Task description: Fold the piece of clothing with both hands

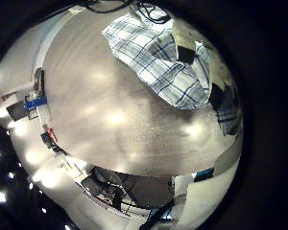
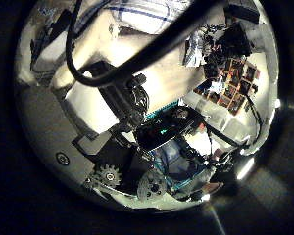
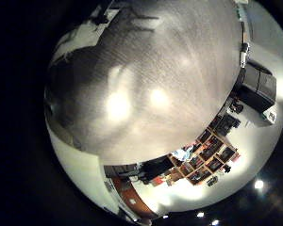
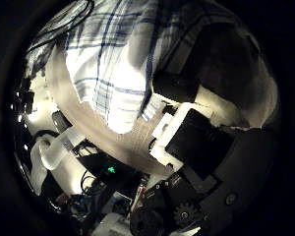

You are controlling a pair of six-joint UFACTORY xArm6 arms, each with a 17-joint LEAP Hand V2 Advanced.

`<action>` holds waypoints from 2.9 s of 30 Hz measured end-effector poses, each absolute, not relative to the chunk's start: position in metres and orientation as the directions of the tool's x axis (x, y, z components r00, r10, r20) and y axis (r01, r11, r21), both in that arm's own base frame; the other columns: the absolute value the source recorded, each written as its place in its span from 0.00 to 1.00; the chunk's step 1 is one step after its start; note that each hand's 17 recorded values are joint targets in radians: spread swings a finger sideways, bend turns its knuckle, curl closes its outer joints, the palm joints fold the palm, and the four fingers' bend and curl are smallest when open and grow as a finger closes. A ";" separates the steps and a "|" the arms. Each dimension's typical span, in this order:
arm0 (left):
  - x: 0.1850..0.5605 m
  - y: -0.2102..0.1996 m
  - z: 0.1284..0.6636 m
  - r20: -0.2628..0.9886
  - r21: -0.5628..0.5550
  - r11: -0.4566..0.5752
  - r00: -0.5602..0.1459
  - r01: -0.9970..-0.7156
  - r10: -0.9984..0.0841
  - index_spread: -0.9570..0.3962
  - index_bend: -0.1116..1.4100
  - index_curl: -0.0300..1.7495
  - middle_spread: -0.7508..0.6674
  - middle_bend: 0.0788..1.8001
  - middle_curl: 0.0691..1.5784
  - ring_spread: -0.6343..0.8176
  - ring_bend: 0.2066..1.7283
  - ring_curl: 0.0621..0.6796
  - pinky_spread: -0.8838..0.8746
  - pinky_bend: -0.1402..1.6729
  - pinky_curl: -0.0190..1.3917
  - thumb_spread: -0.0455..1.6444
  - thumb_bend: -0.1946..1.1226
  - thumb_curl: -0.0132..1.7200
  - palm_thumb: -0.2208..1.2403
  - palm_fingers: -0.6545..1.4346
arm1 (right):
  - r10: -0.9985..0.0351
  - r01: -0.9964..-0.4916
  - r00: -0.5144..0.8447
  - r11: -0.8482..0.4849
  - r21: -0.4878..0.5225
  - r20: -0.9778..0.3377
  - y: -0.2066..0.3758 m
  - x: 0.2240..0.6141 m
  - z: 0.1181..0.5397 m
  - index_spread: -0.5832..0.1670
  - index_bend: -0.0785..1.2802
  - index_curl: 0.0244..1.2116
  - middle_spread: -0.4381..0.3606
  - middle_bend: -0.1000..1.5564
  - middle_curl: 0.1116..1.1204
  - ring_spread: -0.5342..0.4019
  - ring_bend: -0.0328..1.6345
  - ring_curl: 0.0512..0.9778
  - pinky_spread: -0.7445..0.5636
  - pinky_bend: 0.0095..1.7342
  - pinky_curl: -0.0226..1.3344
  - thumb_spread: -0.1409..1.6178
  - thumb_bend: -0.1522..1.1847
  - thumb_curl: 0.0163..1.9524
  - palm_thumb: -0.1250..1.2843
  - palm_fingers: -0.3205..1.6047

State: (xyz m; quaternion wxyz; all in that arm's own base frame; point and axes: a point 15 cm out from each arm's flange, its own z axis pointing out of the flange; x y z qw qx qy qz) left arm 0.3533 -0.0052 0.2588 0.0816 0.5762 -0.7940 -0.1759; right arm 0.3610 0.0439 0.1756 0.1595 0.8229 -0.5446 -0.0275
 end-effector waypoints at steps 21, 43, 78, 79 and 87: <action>0.300 -0.018 0.283 -0.008 0.399 0.346 -0.381 -0.849 -0.925 0.25 0.56 0.61 0.19 0.54 0.56 0.10 0.61 0.81 0.12 0.31 0.59 0.85 0.14 0.18 0.54 0.69 | -0.926 -0.933 0.345 -0.321 0.164 0.153 0.014 0.323 0.281 0.32 0.84 0.69 0.30 0.80 0.74 0.34 0.86 0.62 0.42 0.84 0.39 0.73 0.11 0.27 0.78 0.74; 0.304 0.015 0.323 0.010 0.326 0.313 -0.328 -0.892 -0.945 0.24 0.54 0.62 0.18 0.53 0.55 0.10 0.60 0.80 0.09 0.28 0.65 0.84 0.14 0.19 0.54 0.72 | -0.945 -0.945 0.322 -0.324 -0.038 0.056 0.064 0.389 0.387 0.39 0.84 0.75 0.36 0.84 0.72 0.36 0.87 0.67 0.44 0.81 0.50 0.73 0.11 0.31 0.78 0.73; 0.432 0.104 0.218 0.152 0.438 0.091 -0.026 -0.894 -0.988 0.39 0.29 0.56 0.33 0.26 0.50 0.21 0.54 0.85 0.16 0.30 0.78 0.79 0.12 0.19 0.48 0.36 | -0.982 -0.935 0.182 -0.187 -0.302 0.045 0.086 0.633 0.328 0.17 0.16 0.49 0.23 0.55 0.52 0.29 0.83 0.56 0.23 0.79 0.49 0.84 0.09 0.22 0.53 0.48; 0.433 0.101 0.225 0.168 0.420 0.099 -0.030 -0.902 -0.985 0.42 0.28 0.55 0.36 0.22 0.47 0.24 0.52 0.81 0.18 0.31 0.78 0.79 0.13 0.19 0.47 0.34 | -0.985 -0.932 0.163 -0.170 -0.321 0.049 0.071 0.632 0.343 0.15 0.17 0.48 0.22 0.54 0.51 0.29 0.82 0.55 0.22 0.79 0.48 0.84 0.09 0.22 0.52 0.48; 0.423 0.074 0.279 0.201 0.326 0.133 -0.069 -0.936 -0.977 0.57 0.23 0.46 0.56 0.11 0.35 0.45 0.39 0.64 0.37 0.23 0.74 0.77 0.13 0.19 0.44 0.33 | -0.991 -0.984 0.122 -0.128 -0.127 0.056 0.004 0.578 0.341 0.15 0.18 0.42 0.24 0.47 0.48 0.29 0.77 0.50 0.19 0.76 0.43 0.86 0.10 0.18 0.46 0.47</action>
